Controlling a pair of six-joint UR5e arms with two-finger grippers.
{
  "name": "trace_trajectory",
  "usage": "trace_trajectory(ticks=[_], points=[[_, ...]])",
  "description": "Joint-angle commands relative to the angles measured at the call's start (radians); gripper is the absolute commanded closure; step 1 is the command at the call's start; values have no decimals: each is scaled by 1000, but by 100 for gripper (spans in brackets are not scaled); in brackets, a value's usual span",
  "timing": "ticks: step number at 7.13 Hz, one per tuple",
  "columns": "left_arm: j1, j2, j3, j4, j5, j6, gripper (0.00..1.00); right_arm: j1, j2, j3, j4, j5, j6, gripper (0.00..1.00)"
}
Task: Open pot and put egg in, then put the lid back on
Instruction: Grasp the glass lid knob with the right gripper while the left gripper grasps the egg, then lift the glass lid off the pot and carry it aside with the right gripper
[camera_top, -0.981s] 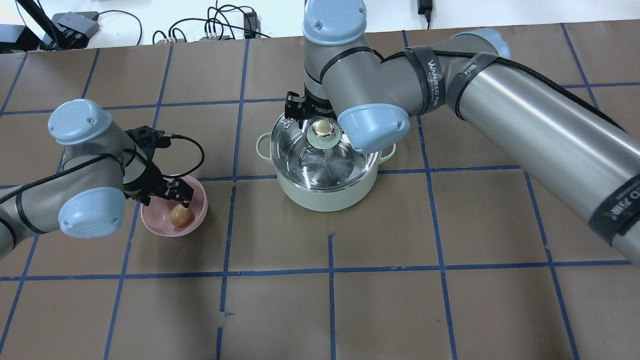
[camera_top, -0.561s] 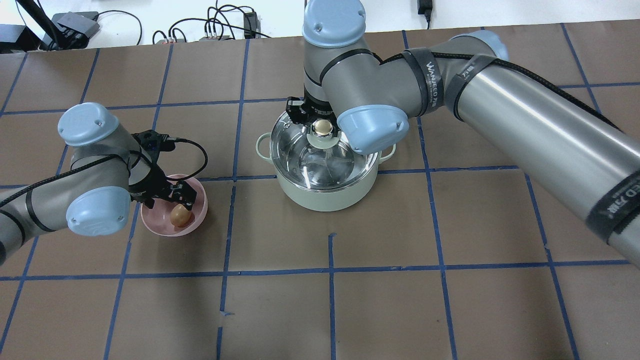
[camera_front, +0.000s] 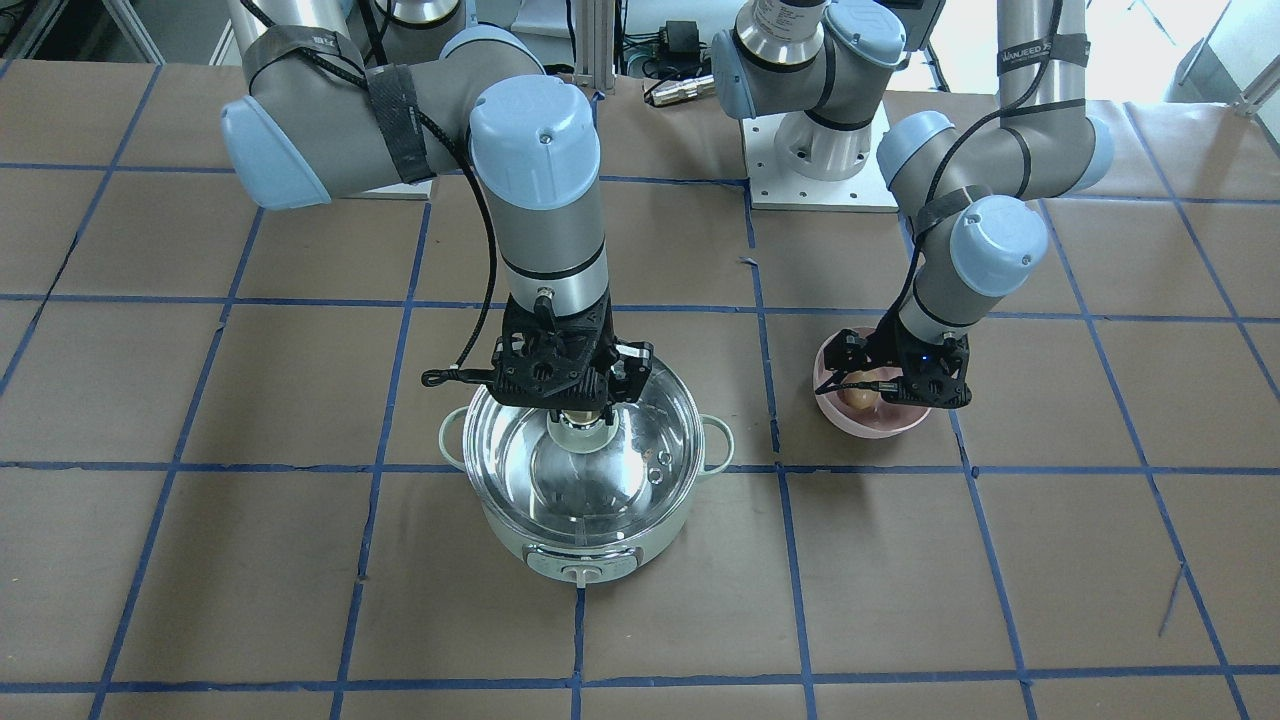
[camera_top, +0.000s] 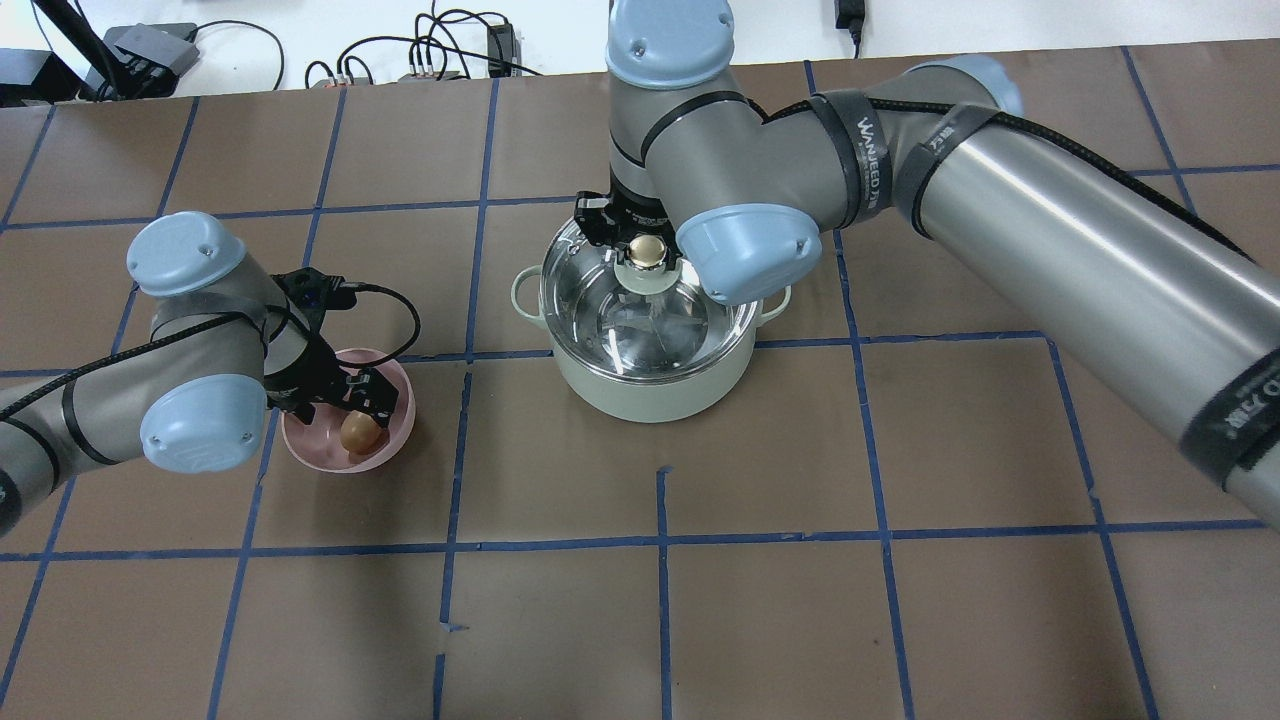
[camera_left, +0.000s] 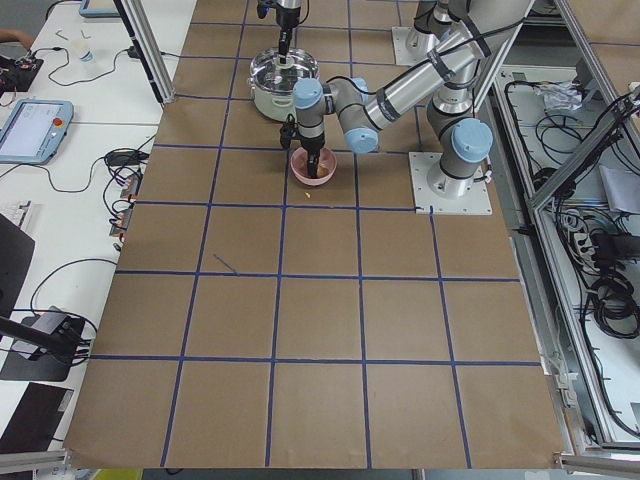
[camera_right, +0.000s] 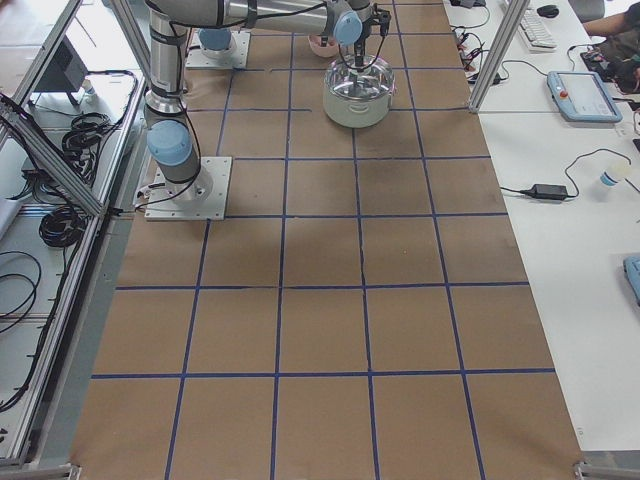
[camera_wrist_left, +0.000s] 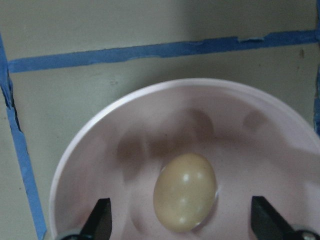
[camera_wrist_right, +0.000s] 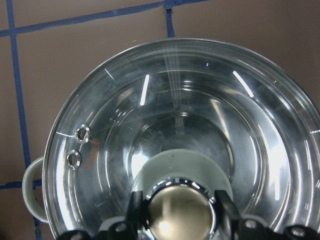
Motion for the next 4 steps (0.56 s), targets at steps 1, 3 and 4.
trace_trajectory(ticks=[1,3,4], points=[[0,-7,-2,-1,-2,-2,3,-44,-42,-12,47,-5,-87,73],[0,-15,0,-5,-1,-2,5,-183,-131,-9,151,10,-234,73],[-2,-24,1,-5,-2,-2,6,-240,-168,3,187,8,-311,73]])
